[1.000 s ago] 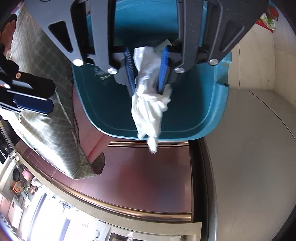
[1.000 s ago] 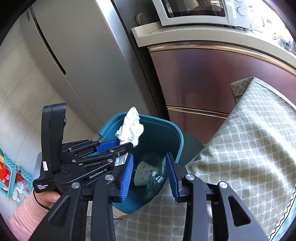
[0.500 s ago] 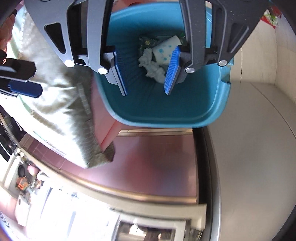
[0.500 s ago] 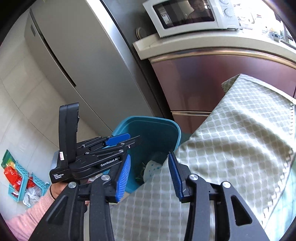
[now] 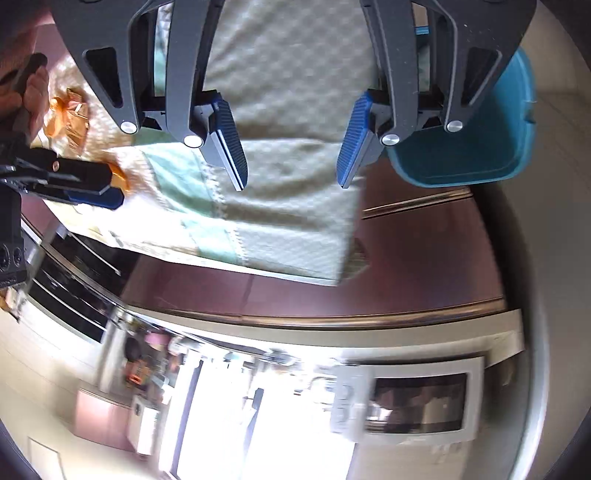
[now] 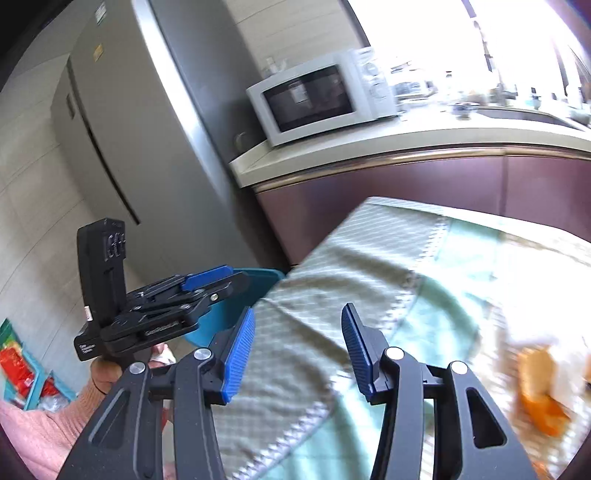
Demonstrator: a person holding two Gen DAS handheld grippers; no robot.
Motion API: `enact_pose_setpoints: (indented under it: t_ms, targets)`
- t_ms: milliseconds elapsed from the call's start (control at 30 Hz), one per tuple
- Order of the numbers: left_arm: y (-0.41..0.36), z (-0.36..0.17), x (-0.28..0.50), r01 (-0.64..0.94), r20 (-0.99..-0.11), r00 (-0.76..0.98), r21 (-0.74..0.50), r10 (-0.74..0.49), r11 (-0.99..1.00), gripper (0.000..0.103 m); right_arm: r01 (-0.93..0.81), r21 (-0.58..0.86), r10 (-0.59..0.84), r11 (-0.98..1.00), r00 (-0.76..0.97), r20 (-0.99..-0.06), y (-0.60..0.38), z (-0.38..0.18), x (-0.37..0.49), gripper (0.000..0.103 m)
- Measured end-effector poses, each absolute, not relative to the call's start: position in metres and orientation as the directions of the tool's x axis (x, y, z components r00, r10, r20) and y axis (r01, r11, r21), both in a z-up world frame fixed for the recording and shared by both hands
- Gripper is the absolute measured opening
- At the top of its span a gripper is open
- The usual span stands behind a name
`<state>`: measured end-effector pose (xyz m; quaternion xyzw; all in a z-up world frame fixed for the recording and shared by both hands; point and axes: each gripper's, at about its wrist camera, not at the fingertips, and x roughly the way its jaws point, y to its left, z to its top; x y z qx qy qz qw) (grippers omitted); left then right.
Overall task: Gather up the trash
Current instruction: 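Move both open tools back over the table, then grasp the gold foil wrapper with the left tool while the right tool grasps a crumpled tissue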
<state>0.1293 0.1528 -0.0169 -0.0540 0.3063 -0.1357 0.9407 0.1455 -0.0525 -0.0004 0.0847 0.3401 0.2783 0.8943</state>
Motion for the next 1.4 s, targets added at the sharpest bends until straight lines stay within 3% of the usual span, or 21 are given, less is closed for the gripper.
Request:
enact_pose_setpoints:
  t_ms: [400, 633, 1033, 1167, 1233, 1333, 1400]
  targets:
    - [0.007, -0.033, 0.115, 0.503, -0.608, 0.589, -0.240, -0.532, 0.831, 0.050, -0.132, 0.318, 0.305, 0.939, 0.744, -0.594, -0.199, -0.020, 0.104, 0.047]
    - [-0.063, -0.054, 0.101, 0.638, -0.643, 0.419, -0.294, -0.641, 0.712, 0.052, -0.068, 0.358, 0.287, 0.931, 0.741, -0.607, -0.236, -0.041, 0.097, 0.047]
    - [-0.121, -0.081, 0.099, 0.680, -0.709, 0.270, -0.339, -0.652, 0.650, 0.051, -0.099, 0.369, 0.323, 0.924, 0.720, -0.615, -0.239, -0.056, 0.097, 0.047]
    - [-0.123, -0.089, 0.103, 0.671, -0.715, 0.231, -0.374, -0.660, 0.640, 0.038, -0.102, 0.376, 0.329, 0.921, 0.720, -0.611, -0.241, -0.058, 0.099, 0.047]
    - [-0.123, -0.090, 0.105, 0.663, -0.713, 0.232, -0.382, -0.662, 0.644, 0.038, -0.114, 0.373, 0.336, 0.921, 0.717, -0.611, -0.239, -0.057, 0.105, 0.047]
    - [-0.122, -0.089, 0.108, 0.655, -0.706, 0.230, -0.397, -0.670, 0.643, 0.018, -0.141, 0.364, 0.351, 0.921, 0.704, -0.617, -0.232, -0.056, 0.117, 0.047]
    - [-0.121, -0.089, 0.108, 0.653, -0.705, 0.231, -0.399, -0.671, 0.644, 0.013, -0.154, 0.342, 0.348, 0.927, 0.695, -0.629, -0.226, -0.056, 0.126, 0.047]
